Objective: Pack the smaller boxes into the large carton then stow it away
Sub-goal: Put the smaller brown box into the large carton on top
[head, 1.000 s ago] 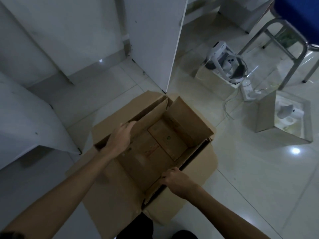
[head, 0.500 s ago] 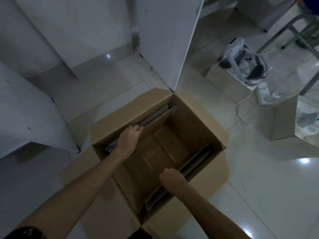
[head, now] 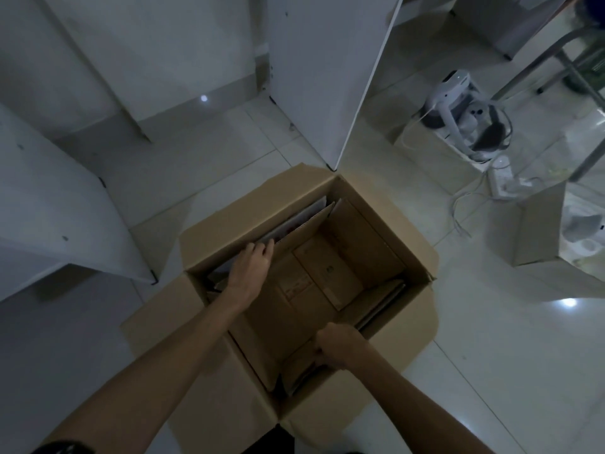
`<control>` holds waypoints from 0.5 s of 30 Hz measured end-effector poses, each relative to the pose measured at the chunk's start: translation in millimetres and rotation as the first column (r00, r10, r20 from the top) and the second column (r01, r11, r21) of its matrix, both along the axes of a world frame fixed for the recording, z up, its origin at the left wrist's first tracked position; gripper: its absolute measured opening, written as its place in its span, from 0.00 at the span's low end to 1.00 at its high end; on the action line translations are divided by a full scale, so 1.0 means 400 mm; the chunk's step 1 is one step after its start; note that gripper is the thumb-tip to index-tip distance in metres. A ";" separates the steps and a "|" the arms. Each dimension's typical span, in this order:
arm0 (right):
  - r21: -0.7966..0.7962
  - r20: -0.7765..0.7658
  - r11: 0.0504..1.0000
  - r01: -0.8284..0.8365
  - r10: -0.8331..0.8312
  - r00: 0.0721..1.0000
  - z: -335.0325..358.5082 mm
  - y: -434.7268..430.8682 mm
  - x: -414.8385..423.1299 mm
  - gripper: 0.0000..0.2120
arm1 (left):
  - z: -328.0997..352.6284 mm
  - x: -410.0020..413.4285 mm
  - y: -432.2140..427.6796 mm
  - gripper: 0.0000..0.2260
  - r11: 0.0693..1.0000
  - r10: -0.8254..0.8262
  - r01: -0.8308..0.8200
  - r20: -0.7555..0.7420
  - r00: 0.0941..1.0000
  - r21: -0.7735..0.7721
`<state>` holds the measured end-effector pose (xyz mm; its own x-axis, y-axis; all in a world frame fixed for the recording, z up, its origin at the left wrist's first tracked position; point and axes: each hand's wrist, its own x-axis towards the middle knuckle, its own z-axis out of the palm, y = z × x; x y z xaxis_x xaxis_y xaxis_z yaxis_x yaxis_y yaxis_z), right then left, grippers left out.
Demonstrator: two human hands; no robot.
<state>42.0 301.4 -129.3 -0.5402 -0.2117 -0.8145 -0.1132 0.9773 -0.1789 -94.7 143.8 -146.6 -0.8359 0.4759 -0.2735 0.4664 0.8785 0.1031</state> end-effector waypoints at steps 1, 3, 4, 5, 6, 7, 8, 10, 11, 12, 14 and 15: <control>0.008 0.007 1.000 -0.001 0.001 1.000 0.008 0.012 0.010 0.21 | 0.001 0.007 -0.002 0.33 1.000 0.001 0.000 0.008 1.000 -0.022; -0.011 0.027 0.999 0.047 -0.046 0.999 0.022 0.035 0.023 0.27 | 0.002 0.023 -0.005 0.31 0.999 0.027 -0.027 0.025 0.999 -0.029; -0.022 0.021 0.996 0.082 -0.082 0.996 0.030 0.047 0.018 0.26 | 0.005 0.027 -0.005 0.30 0.999 0.048 -0.047 0.025 0.999 -0.016; -0.026 0.004 0.993 0.112 -0.112 0.994 0.039 0.059 0.011 0.24 | 0.010 0.031 -0.008 0.29 0.997 0.075 -0.075 0.035 0.997 0.006; -0.025 -0.042 0.991 0.133 -0.133 0.990 0.048 0.073 0.005 0.22 | 0.013 0.035 -0.013 0.28 0.993 0.108 -0.110 0.050 0.993 0.036; -0.033 -0.119 0.988 0.151 -0.154 0.981 0.057 0.091 -0.002 0.19 | 0.015 0.041 -0.020 0.27 0.987 0.142 -0.145 0.053 0.988 0.067; -0.054 -0.230 0.981 0.187 -0.194 0.954 0.062 0.113 -0.007 0.16 | 0.017 0.048 -0.028 0.26 0.980 0.170 -0.174 0.042 0.984 0.097; -0.128 -0.459 0.942 0.311 -0.334 0.823 0.071 0.167 -0.014 0.15 | 0.029 0.063 -0.041 0.24 0.970 0.207 -0.206 0.004 0.978 0.132; -0.149 -0.544 0.916 0.373 -0.391 0.742 0.079 0.197 -0.018 0.14 | 0.034 0.072 -0.048 0.23 0.964 0.229 -0.225 -0.011 0.973 0.139; -0.156 -0.604 0.889 0.430 -0.430 0.671 0.087 0.227 -0.021 0.15 | 0.038 0.081 -0.056 0.24 0.957 0.258 -0.252 -0.021 0.966 0.143; -0.157 -0.676 0.835 0.528 -0.481 0.559 0.091 0.284 -0.022 0.19 | 0.041 0.107 -0.075 0.26 0.927 0.347 -0.340 -0.015 0.938 0.158; -0.154 -0.690 0.803 0.575 -0.504 0.519 0.091 0.309 -0.020 0.22 | 0.042 0.122 -0.085 0.28 0.898 0.409 -0.402 -0.003 0.912 0.181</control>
